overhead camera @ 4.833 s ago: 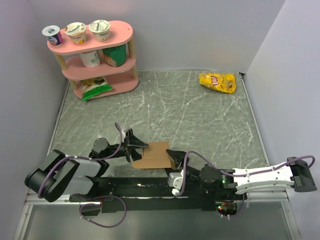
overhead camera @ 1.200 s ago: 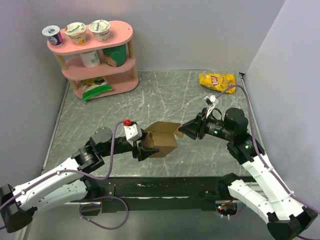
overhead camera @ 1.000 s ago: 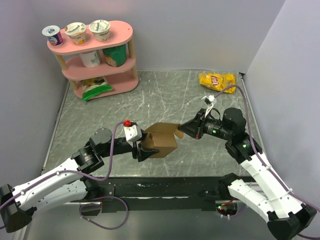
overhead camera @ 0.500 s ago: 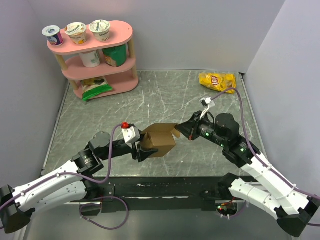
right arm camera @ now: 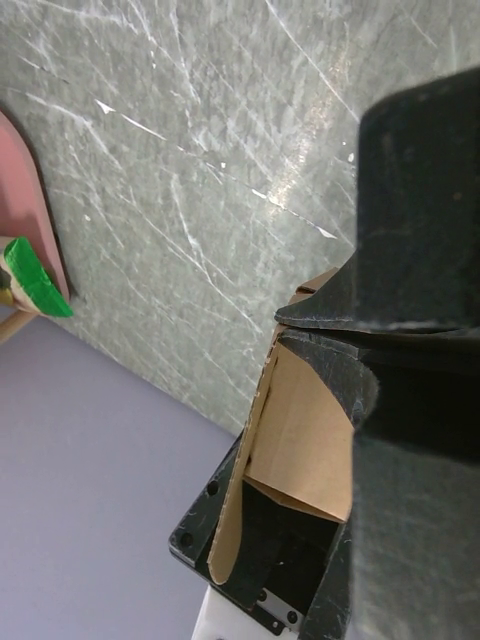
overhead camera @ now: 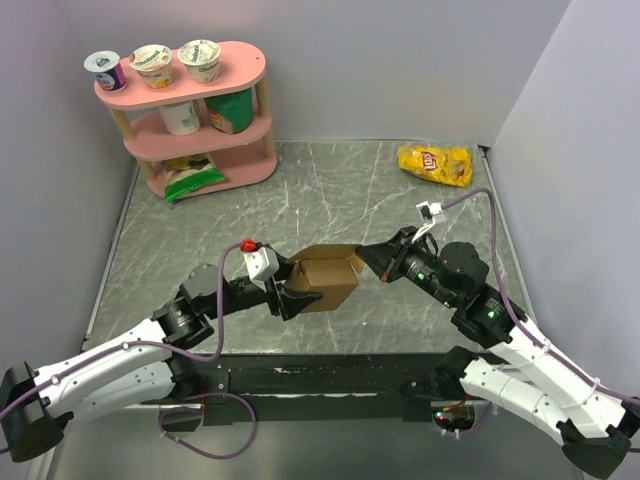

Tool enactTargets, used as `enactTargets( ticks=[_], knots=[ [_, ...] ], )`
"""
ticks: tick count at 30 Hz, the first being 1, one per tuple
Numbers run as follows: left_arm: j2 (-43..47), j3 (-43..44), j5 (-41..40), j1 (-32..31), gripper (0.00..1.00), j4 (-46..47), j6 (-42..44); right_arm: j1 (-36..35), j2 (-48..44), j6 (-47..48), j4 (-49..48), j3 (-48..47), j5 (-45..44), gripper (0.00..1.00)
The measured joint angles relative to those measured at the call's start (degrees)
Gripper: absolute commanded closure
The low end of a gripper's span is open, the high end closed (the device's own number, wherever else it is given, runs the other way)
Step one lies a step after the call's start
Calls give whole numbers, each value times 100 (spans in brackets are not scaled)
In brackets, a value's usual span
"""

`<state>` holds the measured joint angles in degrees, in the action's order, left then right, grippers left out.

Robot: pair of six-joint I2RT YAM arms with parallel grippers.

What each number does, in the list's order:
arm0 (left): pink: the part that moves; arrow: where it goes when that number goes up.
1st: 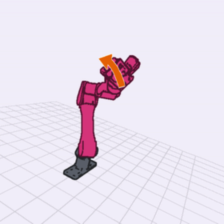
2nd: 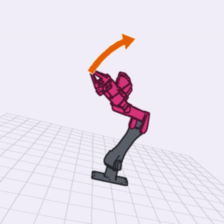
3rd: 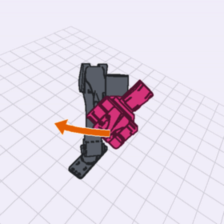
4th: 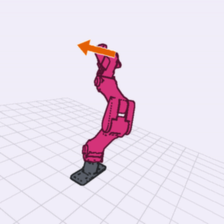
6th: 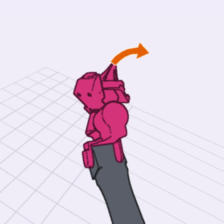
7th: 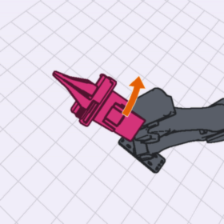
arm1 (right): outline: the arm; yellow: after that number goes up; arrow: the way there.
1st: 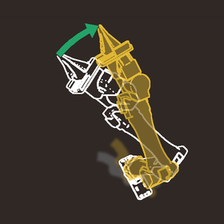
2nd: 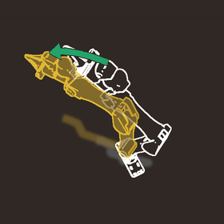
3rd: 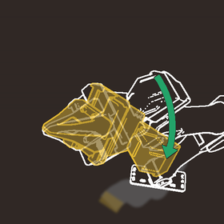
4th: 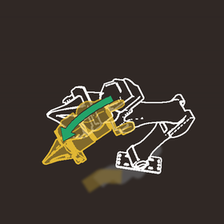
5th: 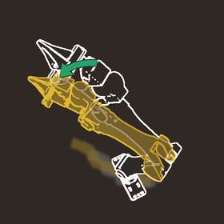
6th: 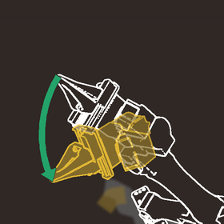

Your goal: Fold the paper box

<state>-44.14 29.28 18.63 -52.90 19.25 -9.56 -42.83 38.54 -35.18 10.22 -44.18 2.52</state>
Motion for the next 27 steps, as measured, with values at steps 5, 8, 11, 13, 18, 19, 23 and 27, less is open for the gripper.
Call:
enactTargets(
  ticks=[5,8,11,13,18,19,23,27],
  knots=[
    [-179,33,-68,-4,45,-28,50,-17,101,7,11,0,-131,100],
    [-319,149,-181,-46,46,-199,203,-15,188,7,9,-2,-247,100],
    [-348,188,-367,-151,47,-310,348,-17,236,-37,-7,-2,-308,86],
    [-337,188,-505,-229,47,-328,413,-17,262,-136,-85,2,-328,79],
    [-332,195,-726,-398,47,-328,457,-48,299,-503,-699,146,-409,59],
    [-332,195,-769,-417,47,-343,463,-55,319,-570,-774,160,-407,58],
    [-319,199,-944,-450,50,-376,505,-70,380,-730,-1025,184,-420,55],
    [-323,278,-1126,-468,50,-509,507,-107,376,-894,-1276,321,-494,52]
  ],
)
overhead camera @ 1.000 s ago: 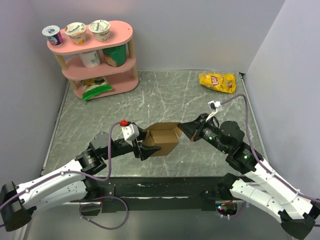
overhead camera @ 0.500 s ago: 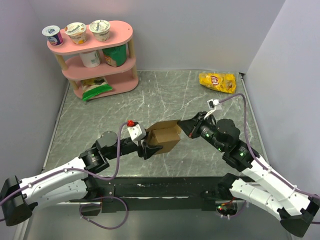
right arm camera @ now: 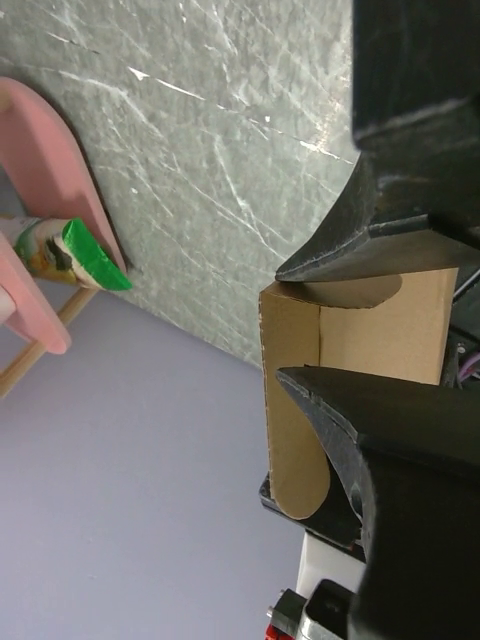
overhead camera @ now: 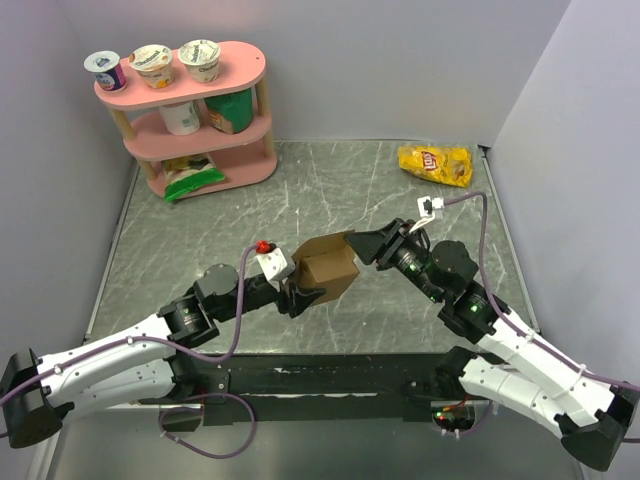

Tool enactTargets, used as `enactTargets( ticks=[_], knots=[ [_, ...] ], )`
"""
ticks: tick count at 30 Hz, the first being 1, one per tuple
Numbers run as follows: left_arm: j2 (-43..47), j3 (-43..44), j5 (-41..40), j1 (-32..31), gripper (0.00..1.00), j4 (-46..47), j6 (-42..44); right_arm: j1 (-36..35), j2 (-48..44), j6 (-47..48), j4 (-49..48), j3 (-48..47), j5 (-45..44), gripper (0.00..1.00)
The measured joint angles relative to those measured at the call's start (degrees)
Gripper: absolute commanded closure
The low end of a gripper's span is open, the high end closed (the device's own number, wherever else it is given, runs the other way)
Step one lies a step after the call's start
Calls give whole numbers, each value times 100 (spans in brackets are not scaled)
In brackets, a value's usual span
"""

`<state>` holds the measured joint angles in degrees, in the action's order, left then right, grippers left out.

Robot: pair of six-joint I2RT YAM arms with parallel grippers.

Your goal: Fold the paper box

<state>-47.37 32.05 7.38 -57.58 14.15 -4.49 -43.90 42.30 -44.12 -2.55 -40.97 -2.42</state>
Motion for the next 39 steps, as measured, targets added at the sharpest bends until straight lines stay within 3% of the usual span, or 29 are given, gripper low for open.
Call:
enactTargets(
  ticks=[10,18,19,22,26,29,39],
  knots=[
    [-28,44,-170,-81,50,-120,-2,-146,256,-313,-544,140,-289,51],
    [-118,50,-339,-153,47,-472,20,-533,289,-323,-726,168,-470,40],
    [-74,50,-385,-160,47,-553,52,-542,177,-260,-570,168,-581,24],
    [111,37,-487,-164,47,-595,201,-568,-367,-44,-94,168,-929,2],
    [74,157,-573,-175,47,-776,538,-739,-1001,157,398,42,-1126,10],
    [-118,232,-573,-175,48,-933,848,-826,-953,24,251,-48,-881,17],
    [-319,304,-881,-352,48,-1215,1263,-1154,737,-728,-503,-46,57,16]
  ],
)
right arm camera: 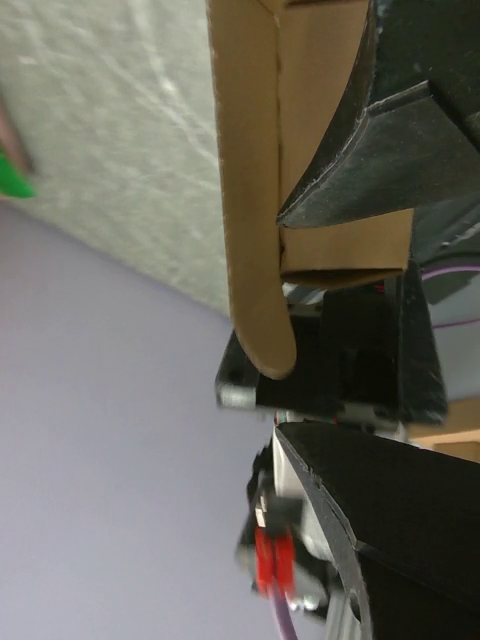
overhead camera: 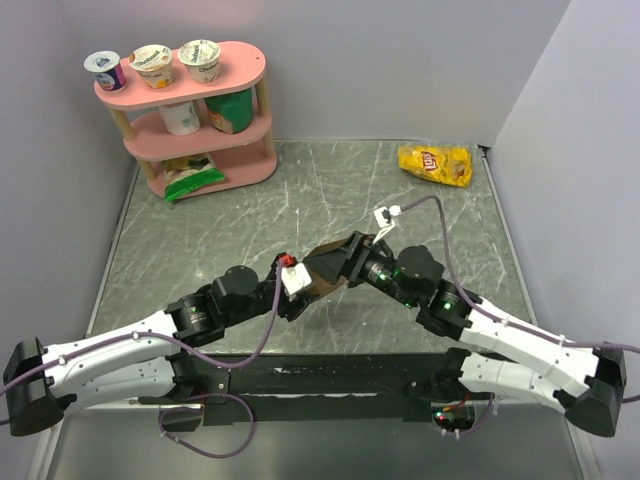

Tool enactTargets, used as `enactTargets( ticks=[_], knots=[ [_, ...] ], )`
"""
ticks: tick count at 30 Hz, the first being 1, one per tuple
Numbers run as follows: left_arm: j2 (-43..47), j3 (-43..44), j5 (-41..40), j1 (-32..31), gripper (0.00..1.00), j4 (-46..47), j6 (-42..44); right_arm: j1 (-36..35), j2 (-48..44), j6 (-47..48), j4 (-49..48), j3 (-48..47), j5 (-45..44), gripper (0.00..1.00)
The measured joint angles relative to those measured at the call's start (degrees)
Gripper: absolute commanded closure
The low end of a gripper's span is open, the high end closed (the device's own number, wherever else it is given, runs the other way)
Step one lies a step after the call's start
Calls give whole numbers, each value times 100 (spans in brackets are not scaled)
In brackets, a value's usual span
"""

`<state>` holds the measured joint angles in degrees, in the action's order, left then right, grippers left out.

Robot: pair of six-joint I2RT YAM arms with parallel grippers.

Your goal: Fold the paper box

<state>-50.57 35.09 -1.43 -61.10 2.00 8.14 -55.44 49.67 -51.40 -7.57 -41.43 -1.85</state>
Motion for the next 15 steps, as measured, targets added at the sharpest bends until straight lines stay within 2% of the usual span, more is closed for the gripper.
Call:
enactTargets(
  ticks=[9,15],
  knots=[
    [-199,68,-442,-232,48,-68,52,-31,476,-308,-221,-15,205,21],
    [-299,195,-688,-323,48,-98,96,-31,546,-293,-177,-101,151,37]
  ],
)
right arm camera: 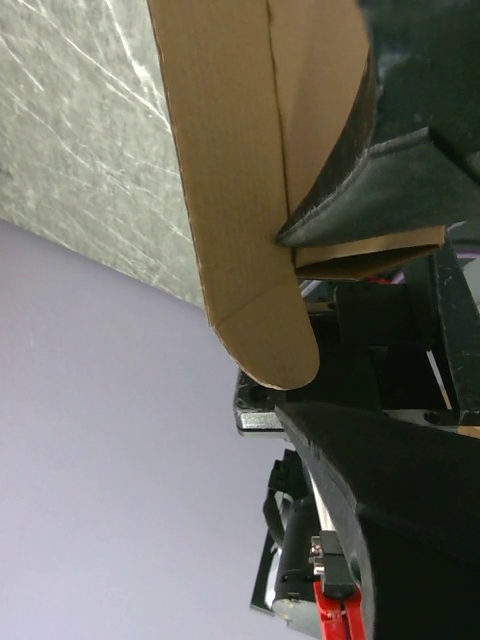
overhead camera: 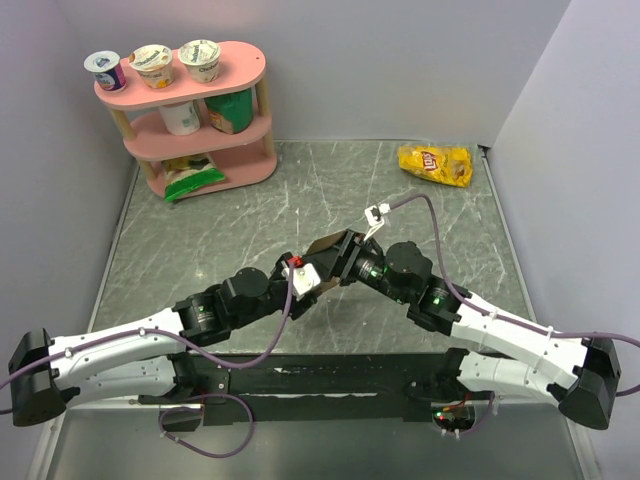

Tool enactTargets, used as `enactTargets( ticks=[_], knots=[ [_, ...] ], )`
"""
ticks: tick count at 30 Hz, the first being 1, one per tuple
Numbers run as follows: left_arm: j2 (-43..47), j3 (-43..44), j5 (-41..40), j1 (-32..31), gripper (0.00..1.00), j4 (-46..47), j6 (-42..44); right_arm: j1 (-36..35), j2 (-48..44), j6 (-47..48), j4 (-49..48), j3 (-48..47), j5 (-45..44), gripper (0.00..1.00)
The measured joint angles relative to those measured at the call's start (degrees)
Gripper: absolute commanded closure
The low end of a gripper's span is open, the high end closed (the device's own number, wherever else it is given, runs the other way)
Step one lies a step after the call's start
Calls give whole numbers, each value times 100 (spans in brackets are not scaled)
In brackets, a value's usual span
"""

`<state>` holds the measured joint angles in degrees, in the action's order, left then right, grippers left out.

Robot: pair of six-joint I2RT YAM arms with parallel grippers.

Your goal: Fold the paper box

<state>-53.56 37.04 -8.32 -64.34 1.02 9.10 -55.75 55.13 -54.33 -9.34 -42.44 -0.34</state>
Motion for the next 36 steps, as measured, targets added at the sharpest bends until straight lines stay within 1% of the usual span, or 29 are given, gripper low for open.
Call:
enactTargets(
  ticks=[1,3,4,5,7,12,18,20,23,24,25,26,27,28,29,30,33,36],
  knots=[
    [-20,13,-48,-9,48,-4,13,-9,17,0,-2,-2,4,45],
    [-44,13,-92,-24,47,-35,28,-31,44,7,24,-2,7,52],
    [-46,13,-105,-26,47,-57,31,-37,46,0,44,-2,20,58],
    [-46,13,-105,-26,46,-98,28,-50,39,-20,42,0,44,59],
    [-39,11,-96,-26,46,-157,33,-63,-35,0,103,0,42,65],
    [57,4,72,-44,44,-170,55,-85,-514,197,601,-4,-125,65],
    [170,-7,319,-52,45,-168,79,-90,-1091,520,1320,-46,-573,67],
    [192,-15,428,-55,44,-166,76,-90,-1169,584,1453,-46,-686,70],
    [267,-33,573,-57,44,-164,72,-90,-1174,649,1631,-46,-809,70],
    [293,-33,610,-59,45,-155,70,-90,-1167,673,1696,-46,-822,64],
    [310,-35,612,-59,45,-144,68,-90,-1169,710,1727,-42,-822,55],
    [313,-35,590,-63,47,-133,70,-90,-1182,745,1744,-35,-815,40],
    [297,-35,551,-63,47,-129,70,-90,-1217,756,1755,-28,-800,28],
    [260,-35,503,-63,47,-136,68,-90,-1272,732,1755,-26,-772,22],
    [192,-33,428,-63,48,-136,70,-90,-1342,702,1742,-26,-750,10],
    [125,-26,376,-63,48,-136,70,-90,-1394,684,1700,-26,-706,1],
    [-188,-2,162,-76,49,-177,74,-90,-1421,448,1458,-28,-498,0],
    [-393,28,-37,-133,49,-273,74,-98,-1207,232,1263,-57,-295,0]
  ],
)
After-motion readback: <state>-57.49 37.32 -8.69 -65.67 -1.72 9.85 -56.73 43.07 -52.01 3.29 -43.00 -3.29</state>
